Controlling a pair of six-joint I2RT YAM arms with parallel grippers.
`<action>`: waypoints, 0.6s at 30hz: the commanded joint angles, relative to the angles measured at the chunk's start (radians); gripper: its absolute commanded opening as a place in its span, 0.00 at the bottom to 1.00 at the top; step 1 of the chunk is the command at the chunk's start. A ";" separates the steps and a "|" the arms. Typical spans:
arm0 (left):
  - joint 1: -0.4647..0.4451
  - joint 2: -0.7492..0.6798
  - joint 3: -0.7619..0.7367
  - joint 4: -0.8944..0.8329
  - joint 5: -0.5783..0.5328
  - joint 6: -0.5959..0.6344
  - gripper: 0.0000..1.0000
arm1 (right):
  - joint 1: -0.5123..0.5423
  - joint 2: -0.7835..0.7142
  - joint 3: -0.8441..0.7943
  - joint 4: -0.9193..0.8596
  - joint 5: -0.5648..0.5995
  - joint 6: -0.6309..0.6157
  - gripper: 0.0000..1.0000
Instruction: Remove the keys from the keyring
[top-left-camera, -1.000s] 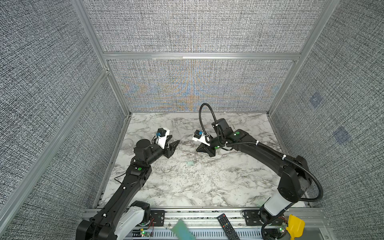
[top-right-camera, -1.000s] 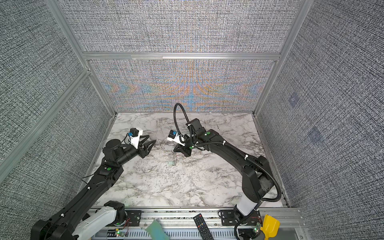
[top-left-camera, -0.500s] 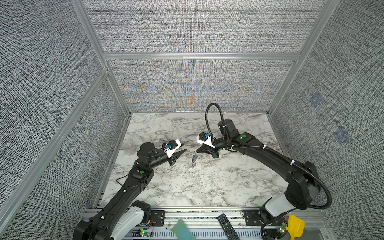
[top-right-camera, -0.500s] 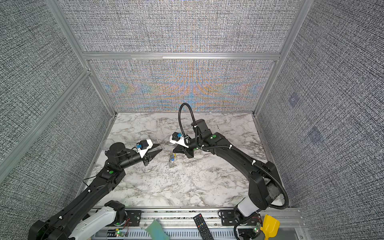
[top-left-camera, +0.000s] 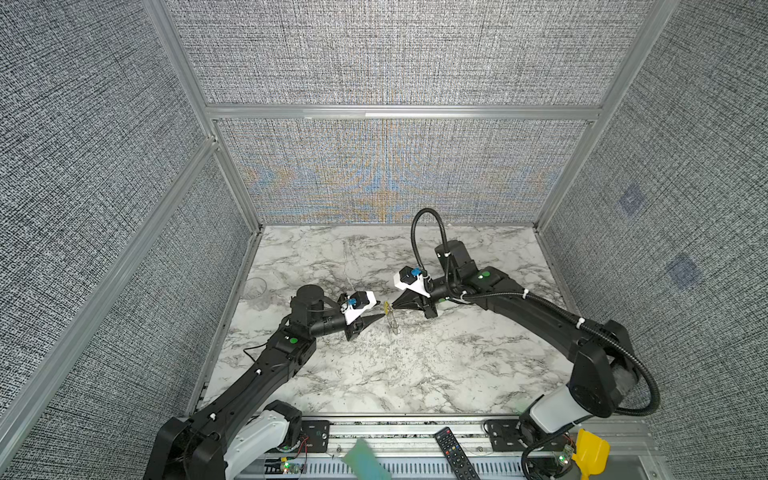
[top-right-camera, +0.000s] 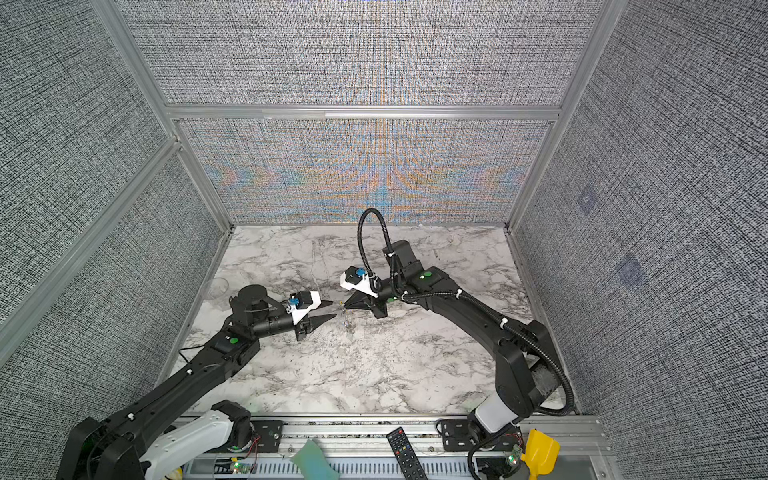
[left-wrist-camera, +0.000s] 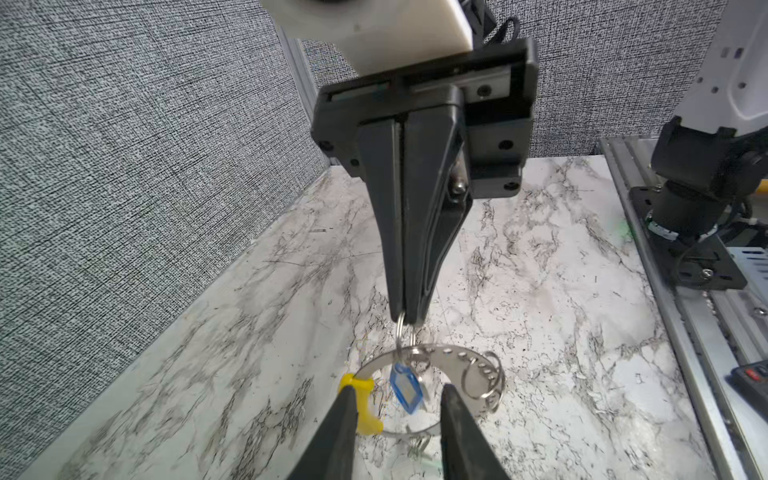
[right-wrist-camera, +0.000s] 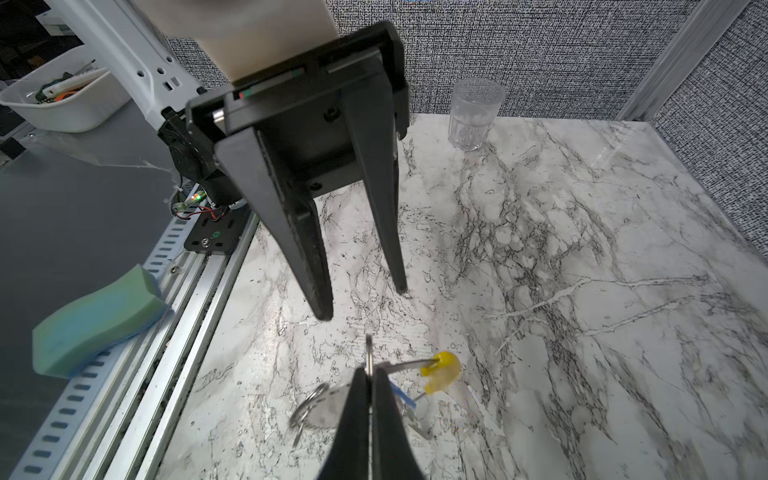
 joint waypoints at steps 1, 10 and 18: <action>-0.019 0.011 0.001 0.037 -0.012 0.014 0.35 | 0.002 -0.003 -0.006 0.029 -0.037 -0.003 0.00; -0.033 0.016 -0.013 0.065 -0.048 -0.014 0.29 | 0.001 -0.018 -0.022 0.033 -0.056 -0.012 0.00; -0.054 0.025 -0.012 0.092 -0.050 -0.028 0.26 | 0.003 -0.026 -0.035 0.024 -0.061 -0.031 0.00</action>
